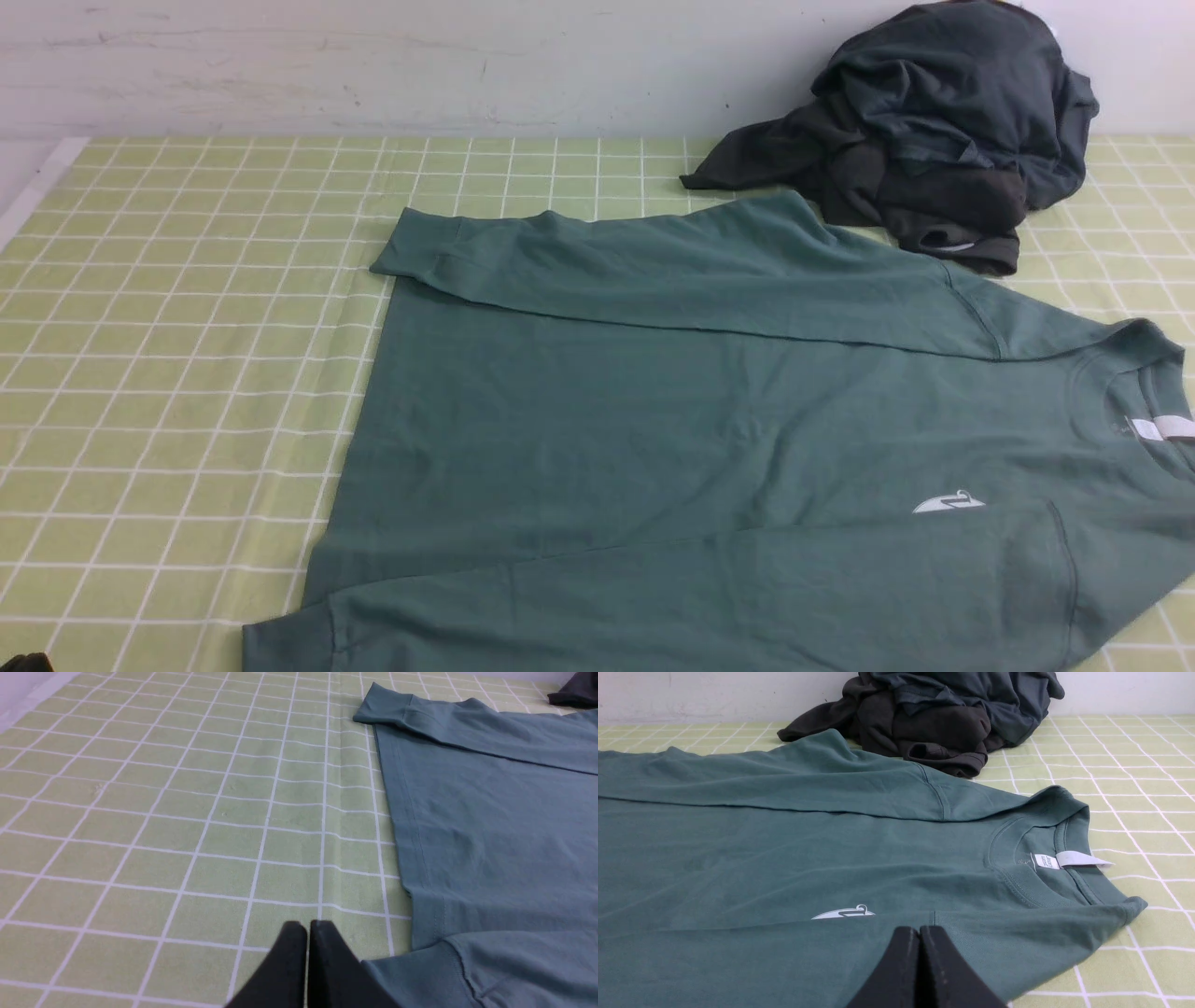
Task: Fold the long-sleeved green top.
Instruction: Use the left arm to clamp the cuff closest to it
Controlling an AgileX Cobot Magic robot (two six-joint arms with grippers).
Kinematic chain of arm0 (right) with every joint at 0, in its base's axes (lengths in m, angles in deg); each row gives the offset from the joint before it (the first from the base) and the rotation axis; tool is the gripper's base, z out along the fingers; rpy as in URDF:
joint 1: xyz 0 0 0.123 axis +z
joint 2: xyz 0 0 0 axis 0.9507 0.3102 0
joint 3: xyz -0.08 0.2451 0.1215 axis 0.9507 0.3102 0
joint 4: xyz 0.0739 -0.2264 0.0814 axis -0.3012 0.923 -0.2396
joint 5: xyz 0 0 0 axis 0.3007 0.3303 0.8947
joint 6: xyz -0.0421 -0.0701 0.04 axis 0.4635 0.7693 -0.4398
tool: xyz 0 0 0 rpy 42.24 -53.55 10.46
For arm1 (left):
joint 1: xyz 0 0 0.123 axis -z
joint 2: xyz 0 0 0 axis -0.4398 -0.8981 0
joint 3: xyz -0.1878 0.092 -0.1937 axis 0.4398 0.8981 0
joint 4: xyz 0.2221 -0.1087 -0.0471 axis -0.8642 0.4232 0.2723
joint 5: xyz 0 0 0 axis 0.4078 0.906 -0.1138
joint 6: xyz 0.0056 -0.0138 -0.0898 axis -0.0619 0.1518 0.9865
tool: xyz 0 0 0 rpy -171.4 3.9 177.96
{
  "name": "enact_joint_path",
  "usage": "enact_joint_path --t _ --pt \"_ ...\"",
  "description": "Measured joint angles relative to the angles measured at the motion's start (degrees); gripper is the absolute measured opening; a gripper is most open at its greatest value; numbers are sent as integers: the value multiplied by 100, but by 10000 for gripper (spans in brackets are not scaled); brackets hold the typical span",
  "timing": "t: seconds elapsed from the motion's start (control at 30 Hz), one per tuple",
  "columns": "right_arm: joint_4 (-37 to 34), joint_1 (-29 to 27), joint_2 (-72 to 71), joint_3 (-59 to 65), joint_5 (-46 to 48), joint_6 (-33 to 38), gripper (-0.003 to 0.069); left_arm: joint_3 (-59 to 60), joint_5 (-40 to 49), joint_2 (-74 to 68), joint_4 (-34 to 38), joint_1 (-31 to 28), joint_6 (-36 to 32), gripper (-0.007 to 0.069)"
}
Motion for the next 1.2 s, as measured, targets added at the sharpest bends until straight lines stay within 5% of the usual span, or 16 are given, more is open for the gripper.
enact_joint_path --t 1.2 --pt "545 0 0 0 16 6 -14 0 -30 0 -529 318 -241 -3"
